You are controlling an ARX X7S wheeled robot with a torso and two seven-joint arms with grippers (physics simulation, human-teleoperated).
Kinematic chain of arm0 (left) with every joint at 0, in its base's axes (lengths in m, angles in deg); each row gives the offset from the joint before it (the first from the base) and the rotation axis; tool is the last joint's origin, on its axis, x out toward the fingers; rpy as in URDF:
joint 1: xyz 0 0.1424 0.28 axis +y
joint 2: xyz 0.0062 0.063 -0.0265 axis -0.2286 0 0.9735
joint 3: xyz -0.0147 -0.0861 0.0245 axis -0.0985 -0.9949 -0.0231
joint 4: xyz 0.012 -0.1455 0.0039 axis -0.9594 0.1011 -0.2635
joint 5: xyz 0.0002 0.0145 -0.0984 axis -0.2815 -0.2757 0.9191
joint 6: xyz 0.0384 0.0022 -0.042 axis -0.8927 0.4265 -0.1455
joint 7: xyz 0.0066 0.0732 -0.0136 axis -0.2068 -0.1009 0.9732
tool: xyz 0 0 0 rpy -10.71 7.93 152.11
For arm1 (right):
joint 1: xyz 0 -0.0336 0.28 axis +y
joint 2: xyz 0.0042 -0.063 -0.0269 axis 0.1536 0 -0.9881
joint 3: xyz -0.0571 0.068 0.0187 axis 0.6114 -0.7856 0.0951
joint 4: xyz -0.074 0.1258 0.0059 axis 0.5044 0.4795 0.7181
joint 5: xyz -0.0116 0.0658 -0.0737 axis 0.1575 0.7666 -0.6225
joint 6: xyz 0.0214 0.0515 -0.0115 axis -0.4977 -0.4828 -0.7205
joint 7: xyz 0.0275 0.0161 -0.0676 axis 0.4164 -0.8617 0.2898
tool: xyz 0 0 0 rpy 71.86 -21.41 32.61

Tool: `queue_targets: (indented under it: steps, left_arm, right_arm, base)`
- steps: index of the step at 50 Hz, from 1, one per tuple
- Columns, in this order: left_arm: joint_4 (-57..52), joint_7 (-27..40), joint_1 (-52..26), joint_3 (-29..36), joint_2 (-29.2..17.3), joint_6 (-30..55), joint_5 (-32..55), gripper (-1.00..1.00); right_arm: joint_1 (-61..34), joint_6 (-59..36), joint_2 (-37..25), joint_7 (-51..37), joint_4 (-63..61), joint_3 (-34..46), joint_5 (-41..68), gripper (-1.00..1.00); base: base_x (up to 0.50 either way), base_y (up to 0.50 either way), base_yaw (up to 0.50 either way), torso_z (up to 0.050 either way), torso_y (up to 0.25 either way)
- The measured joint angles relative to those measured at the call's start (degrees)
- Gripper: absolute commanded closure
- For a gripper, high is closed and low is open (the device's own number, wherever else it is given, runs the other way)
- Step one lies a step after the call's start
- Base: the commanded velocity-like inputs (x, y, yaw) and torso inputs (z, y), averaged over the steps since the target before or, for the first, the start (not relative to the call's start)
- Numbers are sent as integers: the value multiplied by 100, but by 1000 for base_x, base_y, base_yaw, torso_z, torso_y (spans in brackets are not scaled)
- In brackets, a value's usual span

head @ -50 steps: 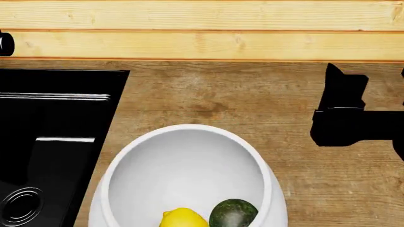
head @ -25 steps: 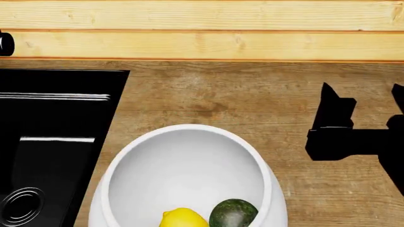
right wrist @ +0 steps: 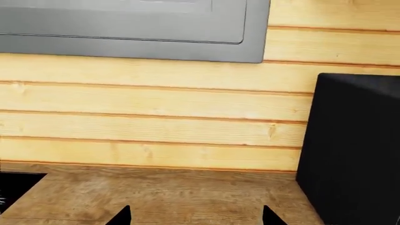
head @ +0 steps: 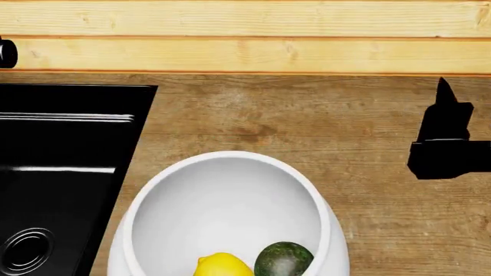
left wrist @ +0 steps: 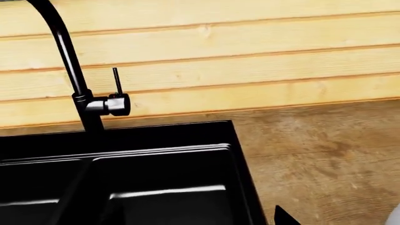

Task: There is a mixed pile of frozen fruits and vegetables on the counter. Locate all the frozen vegetables and place the items in a bowl on the counter. Take all the frozen fruits and defrost them in a running sink.

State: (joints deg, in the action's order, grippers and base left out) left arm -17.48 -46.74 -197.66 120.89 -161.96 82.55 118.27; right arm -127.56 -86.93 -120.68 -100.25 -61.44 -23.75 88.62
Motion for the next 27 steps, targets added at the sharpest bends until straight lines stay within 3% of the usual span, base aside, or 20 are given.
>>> queue_targets:
  steps: [11, 27]
  left_arm:
    - [-280, 235, -884, -911, -149, 1024, 697, -100]
    - [-196, 500, -1217, -2250, 144, 1846, 1591, -100]
  right_arm:
    - [-1023, -417, -279, -357, -264, -202, 536, -100]
    - [-2817, -1186, -365, -821, -257, -168, 1324, -100]
  base:
    - [0, 0, 0, 0, 0]
    - [0, 0, 0, 0, 0]
